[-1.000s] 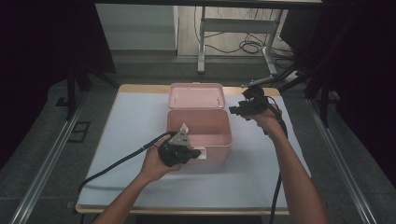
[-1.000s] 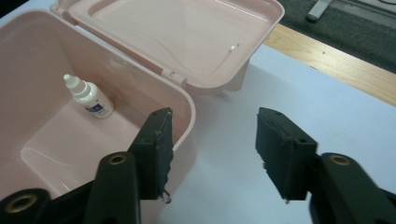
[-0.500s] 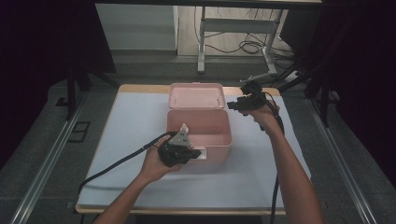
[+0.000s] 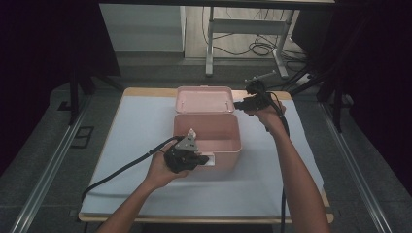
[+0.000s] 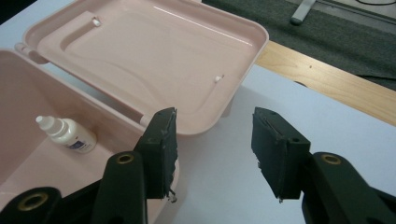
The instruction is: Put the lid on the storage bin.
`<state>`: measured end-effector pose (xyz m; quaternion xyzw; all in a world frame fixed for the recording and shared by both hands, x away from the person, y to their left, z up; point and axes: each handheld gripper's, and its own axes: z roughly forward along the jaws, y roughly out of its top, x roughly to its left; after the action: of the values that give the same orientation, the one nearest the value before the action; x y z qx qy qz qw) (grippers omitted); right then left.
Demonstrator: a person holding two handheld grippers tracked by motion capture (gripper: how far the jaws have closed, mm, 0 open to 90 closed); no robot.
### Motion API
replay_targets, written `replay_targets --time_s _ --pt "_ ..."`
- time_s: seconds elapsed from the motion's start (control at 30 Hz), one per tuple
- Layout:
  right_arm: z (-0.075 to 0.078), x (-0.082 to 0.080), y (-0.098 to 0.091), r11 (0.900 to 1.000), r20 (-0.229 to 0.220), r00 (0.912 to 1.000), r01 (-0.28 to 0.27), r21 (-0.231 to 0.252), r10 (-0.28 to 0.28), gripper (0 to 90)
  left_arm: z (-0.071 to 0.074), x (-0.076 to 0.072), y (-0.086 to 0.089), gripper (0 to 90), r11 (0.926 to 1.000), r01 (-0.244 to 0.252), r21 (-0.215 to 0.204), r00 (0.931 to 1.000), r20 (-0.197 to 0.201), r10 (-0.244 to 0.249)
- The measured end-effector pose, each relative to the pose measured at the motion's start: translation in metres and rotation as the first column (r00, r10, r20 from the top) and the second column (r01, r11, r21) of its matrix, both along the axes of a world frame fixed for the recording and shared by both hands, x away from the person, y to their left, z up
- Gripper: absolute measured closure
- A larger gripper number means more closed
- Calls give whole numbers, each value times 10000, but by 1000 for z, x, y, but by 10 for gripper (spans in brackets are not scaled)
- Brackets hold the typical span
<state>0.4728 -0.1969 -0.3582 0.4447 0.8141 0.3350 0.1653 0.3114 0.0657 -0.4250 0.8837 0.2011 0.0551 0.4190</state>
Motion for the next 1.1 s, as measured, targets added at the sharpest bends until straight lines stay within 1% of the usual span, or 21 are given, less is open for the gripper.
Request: replay_targets --time_s 0.07,0.13,0.17,0.2,0.3,0.33,0.37,0.43,0.57,0.63,0.67,0.7,0.73,0.8,0.9,1.07,1.1 --pt "3 3 2 10000 13 10000 -27 -6 27 517 0 0 0 900 10000 -8 -14 10000 -8 8" --pt "3 6 6 10000 -101 9999 -37 -33 36 524 0 0 0 900 10000 -26 13 10000 -5 26" --pt "2 9 8 10000 -137 9999 -36 -62 35 530 0 0 0 900 10000 -32 24 10000 -15 32" --pt "1 11 10 10000 -198 9998 -14 -97 12 533 1 0 1 900 9999 28 125 10000 27 -28" --pt "-6 20 14 9995 -353 9993 97 -309 -108 538 0 0 0 900 9999 16 116 10000 58 -17" --pt "-8 23 15 9995 -409 9990 144 -280 -155 539 0 -1 0 900 10000 -34 -2 10000 24 34" --pt "-10 25 16 9995 -393 9990 189 -272 -200 539 0 -1 0 900 10000 -17 41 10000 50 17" --pt "-12 30 17 9992 -285 9988 393 -110 -396 542 0 -1 0 900 10000 -21 40 10000 12 21" --pt "-14 37 19 9981 -328 9977 583 -182 -589 550 0 0 0 900 10000 -29 34 10000 -30 29" --pt "-14 40 19 9983 -398 9975 579 -50 -581 556 0 -1 0 900 10000 -54 50 10000 32 54" --pt "-15 41 18 9979 -422 9970 645 -8 -645 559 0 -1 0 900 9998 13 188 9999 102 -15" --pt "-16 43 19 9977 -470 9966 672 -50 -674 559 0 -2 -1 900 10000 -55 75 9999 88 54" --pt "-17 44 19 9978 -518 9965 652 -78 -655 561 0 -1 0 900 9999 -16 134 9999 112 15" --pt "-19 46 21 9975 -530 9964 654 -247 -667 563 0 -1 0 900 10000 -31 37 10000 39 30" --pt "-21 50 22 9958 -543 9948 845 -348 -863 566 0 0 0 900 10000 2 36 10000 41 -2" --pt "-24 56 21 9938 -639 9922 1050 -376 -1073 586 0 0 0 900 10000 0 41 10000 35 0" --pt "-24 56 21 9932 -583 9919 1109 -357 -1129 592 0 0 0 900 10000 13 41 10000 32 -13"
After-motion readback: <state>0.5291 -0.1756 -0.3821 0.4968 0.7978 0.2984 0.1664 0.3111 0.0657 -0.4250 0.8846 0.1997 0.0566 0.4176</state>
